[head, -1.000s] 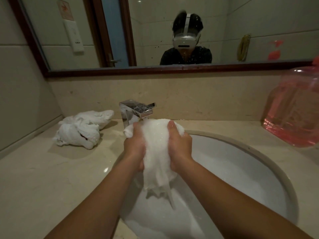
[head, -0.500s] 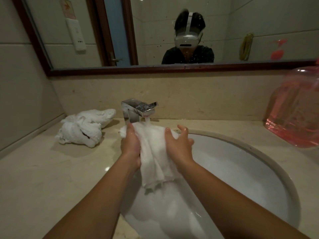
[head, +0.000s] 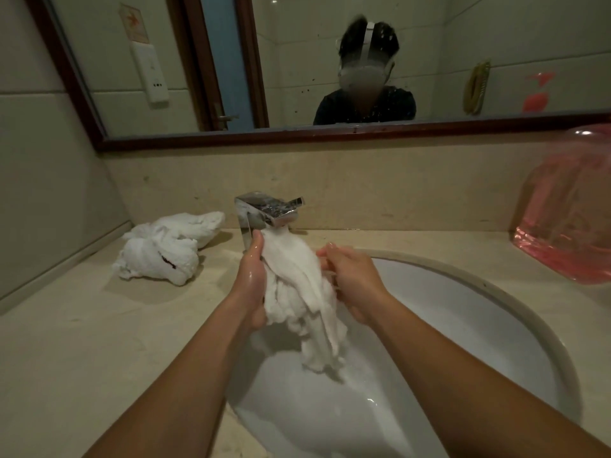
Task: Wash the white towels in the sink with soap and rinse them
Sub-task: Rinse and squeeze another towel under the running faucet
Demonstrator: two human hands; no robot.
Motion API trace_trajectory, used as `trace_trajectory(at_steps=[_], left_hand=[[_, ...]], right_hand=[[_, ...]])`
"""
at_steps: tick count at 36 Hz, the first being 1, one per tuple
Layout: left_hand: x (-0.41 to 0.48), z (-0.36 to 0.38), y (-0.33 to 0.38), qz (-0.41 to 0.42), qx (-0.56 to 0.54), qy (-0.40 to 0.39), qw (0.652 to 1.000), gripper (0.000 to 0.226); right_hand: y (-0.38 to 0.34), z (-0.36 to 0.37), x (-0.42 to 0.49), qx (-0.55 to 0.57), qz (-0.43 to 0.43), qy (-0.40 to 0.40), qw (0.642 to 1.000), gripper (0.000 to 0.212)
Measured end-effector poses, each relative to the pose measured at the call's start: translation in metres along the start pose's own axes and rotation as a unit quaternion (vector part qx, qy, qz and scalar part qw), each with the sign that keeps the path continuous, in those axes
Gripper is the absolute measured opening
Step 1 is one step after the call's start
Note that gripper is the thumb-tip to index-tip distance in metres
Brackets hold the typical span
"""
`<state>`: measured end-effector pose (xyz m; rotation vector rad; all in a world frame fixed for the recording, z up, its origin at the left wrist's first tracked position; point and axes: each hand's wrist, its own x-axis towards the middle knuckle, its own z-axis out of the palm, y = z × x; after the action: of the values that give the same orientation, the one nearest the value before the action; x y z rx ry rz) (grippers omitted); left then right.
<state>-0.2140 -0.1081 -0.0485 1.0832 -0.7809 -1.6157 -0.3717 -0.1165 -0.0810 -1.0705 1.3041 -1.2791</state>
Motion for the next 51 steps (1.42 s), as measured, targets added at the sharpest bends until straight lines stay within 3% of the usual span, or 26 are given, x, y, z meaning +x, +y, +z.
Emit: trace_trajectory(at_steps=[4, 6, 10, 14, 16, 19, 24, 26, 28, 33, 38, 42, 47, 51], left_hand=[[0.003, 0.003, -0.001, -0.011, -0.059, -0.017, 0.998, 0.097], [0.004, 0.002, 0.002, -0.019, -0.097, -0.026, 0.995, 0.097], [0.001, -0.010, 0.009, -0.067, -0.161, -0.085, 0.981, 0.105], [0.008, -0.028, 0.010, -0.088, -0.186, -0.066, 0.976, 0.100], [0.009, -0.029, 0.011, -0.077, -0.182, -0.053, 0.979, 0.097], [0.008, -0.027, 0.009, -0.062, -0.185, -0.039, 0.980, 0.099], [0.008, -0.019, 0.000, -0.097, -0.153, -0.065, 0.981, 0.112], [0.009, -0.016, -0.001, -0.109, -0.125, -0.050, 0.985, 0.108], [0.012, -0.013, -0.003, -0.104, -0.073, -0.034, 0.991, 0.097], [0.018, -0.011, -0.010, -0.103, 0.021, -0.041, 0.994, 0.082], [0.022, -0.010, -0.012, -0.041, -0.024, -0.012, 0.999, 0.078], [0.034, -0.015, -0.013, 0.021, 0.009, 0.056, 0.998, 0.078], [0.036, -0.016, -0.013, 0.062, 0.015, 0.104, 0.992, 0.069], [0.041, -0.019, -0.017, 0.057, -0.007, 0.072, 0.996, 0.087]], right_hand=[[0.000, 0.007, -0.003, 0.013, 0.000, -0.123, 0.992, 0.072], [0.008, 0.011, -0.008, -0.012, -0.001, -0.150, 0.989, 0.067], [0.020, 0.003, 0.001, -0.056, 0.013, -0.081, 0.995, 0.023], [0.019, -0.008, 0.013, 0.051, 0.115, -0.029, 0.992, 0.038], [0.019, -0.011, 0.018, 0.135, 0.156, -0.031, 0.978, 0.053], [0.017, -0.013, 0.021, 0.223, 0.185, -0.047, 0.956, 0.048], [0.016, -0.014, 0.025, 0.284, 0.188, -0.006, 0.940, 0.045], [0.015, -0.012, 0.024, 0.275, 0.182, 0.001, 0.944, 0.033], [0.015, -0.009, 0.025, 0.282, 0.176, -0.001, 0.943, 0.040], [0.005, -0.002, 0.016, 0.330, 0.171, -0.106, 0.922, 0.076], [0.007, -0.007, 0.011, 0.322, 0.155, -0.159, 0.920, 0.072], [0.014, -0.014, 0.012, 0.271, 0.119, -0.115, 0.948, 0.053], [0.025, -0.006, 0.022, 0.239, 0.071, -0.009, 0.968, 0.076], [0.027, 0.003, 0.021, 0.214, 0.050, 0.054, 0.974, 0.043]])
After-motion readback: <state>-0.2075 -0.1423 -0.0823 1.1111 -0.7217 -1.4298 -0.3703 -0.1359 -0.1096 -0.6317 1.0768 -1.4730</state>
